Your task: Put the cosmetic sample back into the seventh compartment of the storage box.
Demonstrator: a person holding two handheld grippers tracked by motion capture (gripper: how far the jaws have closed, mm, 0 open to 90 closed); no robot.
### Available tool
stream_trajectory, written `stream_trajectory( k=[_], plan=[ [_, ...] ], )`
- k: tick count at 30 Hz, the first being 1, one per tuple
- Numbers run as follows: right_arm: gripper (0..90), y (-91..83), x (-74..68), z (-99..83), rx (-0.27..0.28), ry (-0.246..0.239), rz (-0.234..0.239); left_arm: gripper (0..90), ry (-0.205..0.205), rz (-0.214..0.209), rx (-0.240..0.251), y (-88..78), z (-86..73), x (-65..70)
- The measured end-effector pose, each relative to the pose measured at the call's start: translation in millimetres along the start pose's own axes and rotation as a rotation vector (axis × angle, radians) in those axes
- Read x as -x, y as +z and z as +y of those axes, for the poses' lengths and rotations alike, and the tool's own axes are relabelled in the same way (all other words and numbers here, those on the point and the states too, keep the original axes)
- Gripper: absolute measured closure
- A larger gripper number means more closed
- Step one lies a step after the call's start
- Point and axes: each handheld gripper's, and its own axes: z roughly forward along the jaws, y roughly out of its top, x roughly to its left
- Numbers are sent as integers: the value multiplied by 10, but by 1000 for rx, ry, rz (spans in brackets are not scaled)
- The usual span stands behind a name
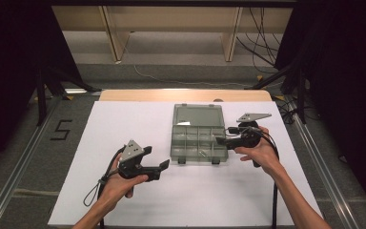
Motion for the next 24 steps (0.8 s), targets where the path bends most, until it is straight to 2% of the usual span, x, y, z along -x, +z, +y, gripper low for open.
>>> stream_trajectory(
  k=[3,9,11,14,17,19,20,21,22,24],
  plan=[
    [254,-28,35,-17,3,9,3,164,0,-2,0,32,8,-7],
    [244,-60,91,-33,8,25,-14,165,20,0,-37,116,-2,-42],
    [242,-57,118,-40,20,24,-8,165,7,1,-40,144,1,-44],
    [244,-63,146,-44,18,38,-14,165,14,0,-43,185,16,-63],
    [244,-78,187,-50,17,39,-37,165,14,11,-49,219,23,-74],
    [242,-80,203,-57,21,56,-39,166,3,11,-49,243,25,-79],
    [241,-84,214,-57,16,56,-33,166,16,1,-48,253,31,-94],
    [241,-88,227,-59,16,62,-34,166,2,9,-52,261,32,-90],
    [241,-98,237,-60,21,66,-52,166,8,7,-53,268,36,-100],
    [241,-115,263,-56,20,76,-54,166,3,9,-54,290,48,-108]
  ],
)
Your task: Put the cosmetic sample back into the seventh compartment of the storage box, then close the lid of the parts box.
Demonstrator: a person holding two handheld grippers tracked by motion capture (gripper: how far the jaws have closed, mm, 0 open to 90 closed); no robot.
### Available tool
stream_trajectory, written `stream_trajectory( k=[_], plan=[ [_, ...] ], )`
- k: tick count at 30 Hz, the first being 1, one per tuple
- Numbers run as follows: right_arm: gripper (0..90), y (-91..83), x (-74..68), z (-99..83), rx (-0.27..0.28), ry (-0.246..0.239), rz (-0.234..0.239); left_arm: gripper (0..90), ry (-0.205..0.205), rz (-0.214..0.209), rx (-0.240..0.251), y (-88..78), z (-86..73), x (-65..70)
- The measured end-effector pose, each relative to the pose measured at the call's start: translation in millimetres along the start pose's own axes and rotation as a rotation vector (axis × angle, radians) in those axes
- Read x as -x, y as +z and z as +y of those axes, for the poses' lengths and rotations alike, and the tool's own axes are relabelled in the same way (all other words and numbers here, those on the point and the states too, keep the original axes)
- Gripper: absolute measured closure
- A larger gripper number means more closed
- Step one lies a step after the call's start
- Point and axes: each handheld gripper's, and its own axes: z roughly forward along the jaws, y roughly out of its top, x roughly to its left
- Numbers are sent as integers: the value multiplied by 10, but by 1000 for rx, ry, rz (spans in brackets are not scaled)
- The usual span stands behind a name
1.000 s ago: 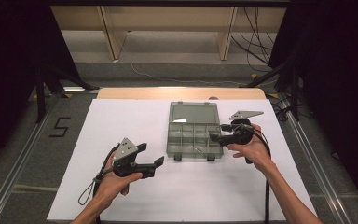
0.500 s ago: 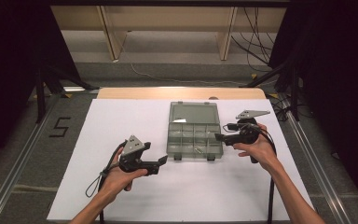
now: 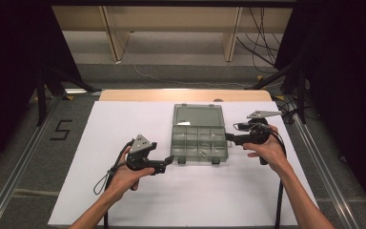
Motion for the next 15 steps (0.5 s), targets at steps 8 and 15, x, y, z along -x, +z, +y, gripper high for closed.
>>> stream_trajectory(
  k=[8,15],
  plan=[
    [240,13,85,-7,5,22,-4,167,2,-5,-12,81,19,-15],
    [242,41,85,8,10,36,-4,173,-9,-4,-13,127,71,-69]
  ],
)
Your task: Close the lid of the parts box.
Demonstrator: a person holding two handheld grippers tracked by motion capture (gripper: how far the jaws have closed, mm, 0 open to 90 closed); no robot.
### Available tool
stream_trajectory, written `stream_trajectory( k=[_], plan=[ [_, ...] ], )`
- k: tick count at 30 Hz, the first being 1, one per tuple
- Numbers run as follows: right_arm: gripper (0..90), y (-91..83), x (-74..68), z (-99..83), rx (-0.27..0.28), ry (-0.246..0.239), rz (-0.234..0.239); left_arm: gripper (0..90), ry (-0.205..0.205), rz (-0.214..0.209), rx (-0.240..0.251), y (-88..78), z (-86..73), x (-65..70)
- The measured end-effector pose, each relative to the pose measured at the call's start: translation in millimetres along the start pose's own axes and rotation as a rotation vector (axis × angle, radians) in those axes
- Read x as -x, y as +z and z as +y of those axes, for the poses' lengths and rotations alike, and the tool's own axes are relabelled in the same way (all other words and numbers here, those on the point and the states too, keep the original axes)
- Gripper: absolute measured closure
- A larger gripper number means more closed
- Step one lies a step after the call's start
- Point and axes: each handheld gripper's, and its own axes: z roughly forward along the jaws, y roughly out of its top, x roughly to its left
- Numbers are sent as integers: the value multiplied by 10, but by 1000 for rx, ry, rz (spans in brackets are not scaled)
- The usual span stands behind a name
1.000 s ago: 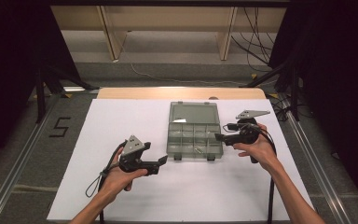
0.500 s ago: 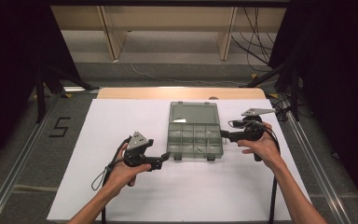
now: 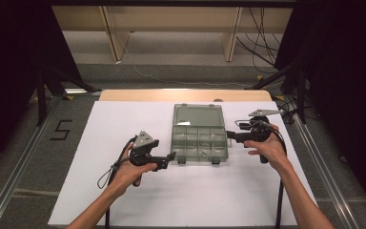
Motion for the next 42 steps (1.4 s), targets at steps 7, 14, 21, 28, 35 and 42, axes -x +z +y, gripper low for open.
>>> stream_trajectory(
  k=[7,14,21,28,35,42],
  plan=[
    [242,5,23,8,-2,-4,2,219,-19,16,-14,103,77,-32],
    [242,20,62,0,4,10,-1,261,-15,39,-27,205,120,-56],
    [230,29,94,27,0,19,1,309,-30,38,-110,316,122,-77],
    [230,40,105,31,4,26,4,418,-33,56,-183,405,155,-110],
    [230,67,100,36,-9,26,0,514,-47,72,-255,494,116,-128],
    [227,133,111,70,-20,36,5,627,-85,46,-286,525,99,-161]
  ],
)
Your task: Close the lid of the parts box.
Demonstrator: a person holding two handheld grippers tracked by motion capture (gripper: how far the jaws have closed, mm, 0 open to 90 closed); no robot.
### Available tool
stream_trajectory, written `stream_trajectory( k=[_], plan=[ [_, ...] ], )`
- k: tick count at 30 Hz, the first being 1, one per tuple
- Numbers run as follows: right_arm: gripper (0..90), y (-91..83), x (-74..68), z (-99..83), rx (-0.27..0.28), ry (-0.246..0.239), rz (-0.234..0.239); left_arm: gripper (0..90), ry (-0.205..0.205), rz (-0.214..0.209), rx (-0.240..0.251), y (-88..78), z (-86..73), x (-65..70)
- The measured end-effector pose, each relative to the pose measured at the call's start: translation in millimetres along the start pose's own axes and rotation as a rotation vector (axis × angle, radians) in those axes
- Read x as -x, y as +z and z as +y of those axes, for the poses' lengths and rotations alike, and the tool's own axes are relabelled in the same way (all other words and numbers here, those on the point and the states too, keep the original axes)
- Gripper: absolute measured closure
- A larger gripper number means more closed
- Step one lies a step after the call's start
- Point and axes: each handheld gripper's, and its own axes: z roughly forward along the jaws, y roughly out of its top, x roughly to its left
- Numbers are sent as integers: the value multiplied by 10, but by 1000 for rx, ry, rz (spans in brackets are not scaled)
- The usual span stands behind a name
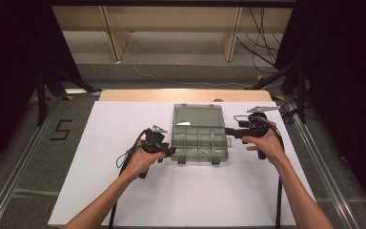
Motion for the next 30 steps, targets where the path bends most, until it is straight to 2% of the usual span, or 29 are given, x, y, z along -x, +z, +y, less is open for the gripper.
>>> stream_trajectory(
  k=[5,7,10,14,15,16,18,20,22,24,25,26,29,30],
  plan=[
    [219,103,3,41,-20,2,16,667,0,-2,-12,-5,0,18],
    [217,139,10,67,-28,11,22,675,-16,0,-9,-4,2,15],
    [217,208,27,96,-32,62,35,675,-16,1,-10,-4,2,14],
    [219,269,61,187,-80,78,4,676,-20,-1,-16,-6,5,16],
    [214,300,63,206,-70,93,5,675,-18,1,-17,-6,5,13],
    [214,304,69,235,-103,92,0,676,-18,-3,-17,-6,5,12],
    [216,353,89,272,-96,91,8,676,-20,-5,-17,-6,4,10],
    [218,390,85,304,-117,112,-3,676,-18,0,-13,-5,2,14],
    [214,429,94,332,-145,117,-9,677,-17,-3,-16,-9,4,11],
    [220,469,143,366,-146,87,-6,678,-17,-4,-16,-10,4,11],
    [219,481,135,373,-146,118,-3,678,-17,-4,-16,-10,4,9],
    [217,495,168,389,-155,88,-6,678,-13,-11,-19,-12,4,3],
    [217,531,172,423,-157,119,-8,680,-15,-12,-17,-12,4,2],
    [219,544,186,437,-158,111,-1,680,-16,-12,-17,-12,4,2]
  ],
)
